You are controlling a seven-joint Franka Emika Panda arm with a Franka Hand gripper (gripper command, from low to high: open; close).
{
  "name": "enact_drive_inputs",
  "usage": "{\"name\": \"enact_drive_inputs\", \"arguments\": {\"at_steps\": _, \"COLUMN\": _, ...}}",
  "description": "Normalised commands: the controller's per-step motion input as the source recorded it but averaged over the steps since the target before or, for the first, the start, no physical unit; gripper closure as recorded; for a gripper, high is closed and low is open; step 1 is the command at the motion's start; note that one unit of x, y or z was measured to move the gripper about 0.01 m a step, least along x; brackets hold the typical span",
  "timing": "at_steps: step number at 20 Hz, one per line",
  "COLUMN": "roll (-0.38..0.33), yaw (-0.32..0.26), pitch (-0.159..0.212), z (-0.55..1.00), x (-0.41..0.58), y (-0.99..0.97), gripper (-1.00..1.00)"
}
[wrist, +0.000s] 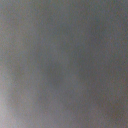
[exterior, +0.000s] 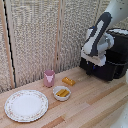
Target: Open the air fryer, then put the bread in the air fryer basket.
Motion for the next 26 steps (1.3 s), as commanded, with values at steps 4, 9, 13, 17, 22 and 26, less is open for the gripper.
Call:
{"name": "enact_drive_inputs", "arguments": {"at_steps": 4, "roll": -0.025, "yaw": 0.0, "pitch": -0.074, "z": 0.31, "x": -0.038, "y": 0.93, "gripper": 1.0}}
{"name": "enact_drive_inputs", "arguments": {"at_steps": 9, "roll": -0.129, "yaw": 0.0, "pitch": -0.041, "z": -0.02, "x": 0.013, "y": 0.84, "gripper": 1.0}}
{"name": "enact_drive_inputs", "arguments": {"at_steps": 13, "roll": -0.204, "yaw": -0.061, "pitch": 0.0, "z": -0.38, "x": -0.021, "y": 0.71, "gripper": 1.0}}
{"name": "enact_drive_inputs", "arguments": {"at_steps": 17, "roll": -0.105, "yaw": -0.132, "pitch": -0.001, "z": -0.18, "x": 0.02, "y": 0.74, "gripper": 1.0}}
{"name": "enact_drive_inputs", "arguments": {"at_steps": 22, "roll": -0.031, "yaw": -0.072, "pitch": 0.011, "z": -0.08, "x": 0.089, "y": 0.36, "gripper": -1.0}}
{"name": "enact_drive_inputs", "arguments": {"at_steps": 26, "roll": -0.007, "yaw": 0.0, "pitch": 0.001, "z": 0.0, "x": -0.005, "y": 0.04, "gripper": -1.0}}
